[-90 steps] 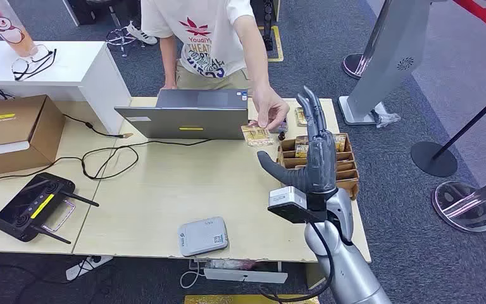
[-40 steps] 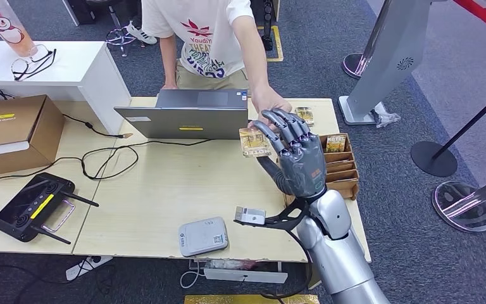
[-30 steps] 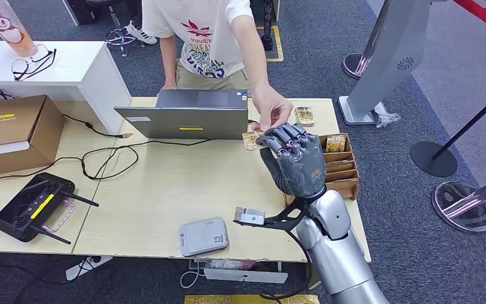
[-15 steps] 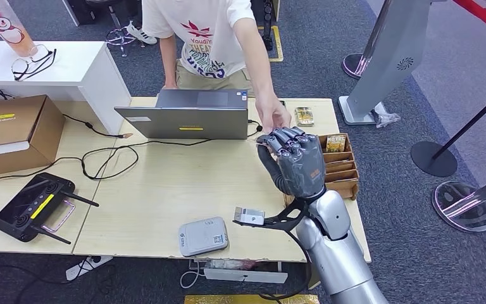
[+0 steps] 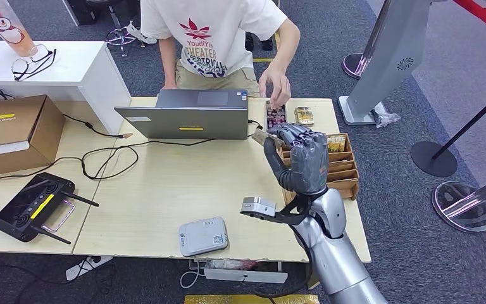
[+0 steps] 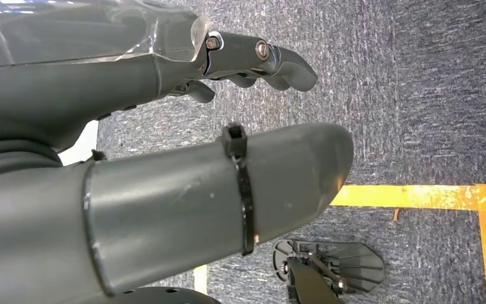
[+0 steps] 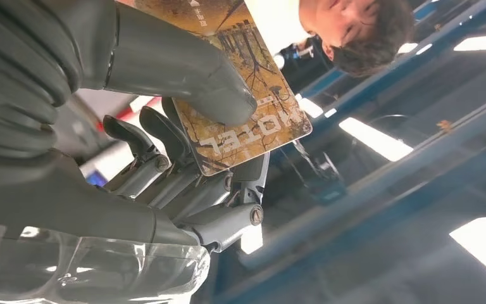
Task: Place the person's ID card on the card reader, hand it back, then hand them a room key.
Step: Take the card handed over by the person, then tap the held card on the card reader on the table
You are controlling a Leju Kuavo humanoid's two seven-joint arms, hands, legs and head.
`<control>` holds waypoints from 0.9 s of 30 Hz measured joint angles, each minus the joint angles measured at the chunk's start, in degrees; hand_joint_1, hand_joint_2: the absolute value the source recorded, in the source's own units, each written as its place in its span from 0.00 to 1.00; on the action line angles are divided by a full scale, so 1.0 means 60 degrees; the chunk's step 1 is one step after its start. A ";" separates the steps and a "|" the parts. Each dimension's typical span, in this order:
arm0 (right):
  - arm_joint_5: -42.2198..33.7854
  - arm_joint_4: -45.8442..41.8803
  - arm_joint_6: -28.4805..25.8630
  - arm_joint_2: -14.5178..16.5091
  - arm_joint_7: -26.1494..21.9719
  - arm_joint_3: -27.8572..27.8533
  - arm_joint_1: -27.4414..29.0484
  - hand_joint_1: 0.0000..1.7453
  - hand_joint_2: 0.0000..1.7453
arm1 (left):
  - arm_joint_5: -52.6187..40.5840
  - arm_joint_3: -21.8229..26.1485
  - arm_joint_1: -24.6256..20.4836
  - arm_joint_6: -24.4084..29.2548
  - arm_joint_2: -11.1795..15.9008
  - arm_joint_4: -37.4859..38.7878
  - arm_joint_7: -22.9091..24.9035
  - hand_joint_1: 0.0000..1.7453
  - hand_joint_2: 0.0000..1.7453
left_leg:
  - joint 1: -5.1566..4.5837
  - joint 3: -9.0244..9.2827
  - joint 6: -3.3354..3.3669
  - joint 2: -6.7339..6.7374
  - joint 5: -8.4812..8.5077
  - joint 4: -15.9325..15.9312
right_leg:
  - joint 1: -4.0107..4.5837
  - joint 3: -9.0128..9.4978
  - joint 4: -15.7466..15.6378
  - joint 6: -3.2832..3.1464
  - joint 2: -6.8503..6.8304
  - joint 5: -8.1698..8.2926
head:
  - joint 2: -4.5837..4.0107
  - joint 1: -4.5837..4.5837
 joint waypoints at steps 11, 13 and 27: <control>-0.5553 -0.0308 0.3757 -0.0423 0.0123 0.0757 -0.0084 1.00 1.00 | -0.0002 0.0000 -0.0002 -0.0076 0.0004 0.0000 -0.0003 0.00 0.00 | 0.0000 0.0001 0.0000 0.0000 0.0000 0.0000 | 0.0000 -0.0001 0.0000 0.0000 0.0000 0.0000 | 0.0000 -0.0001; -0.6126 -0.0347 0.4347 -0.0486 0.0188 0.0843 -0.0084 1.00 1.00 | -0.0004 0.0000 -0.0002 -0.0101 0.0004 0.0000 -0.0002 0.00 0.00 | 0.0000 0.0001 0.0000 0.0000 0.0000 0.0000 | 0.0000 -0.0001 0.0000 0.0000 0.0000 0.0000 | 0.0000 -0.0001; -0.7361 -0.0298 0.5911 -0.0801 0.0524 0.1427 -0.0087 1.00 1.00 | -0.0071 0.0000 -0.0010 -0.0163 0.0007 0.0000 0.0006 0.00 0.00 | 0.0000 0.0001 0.0000 0.0000 0.0000 0.0000 | 0.0000 0.0000 0.0000 0.0000 0.0001 0.0000 | 0.0000 0.0000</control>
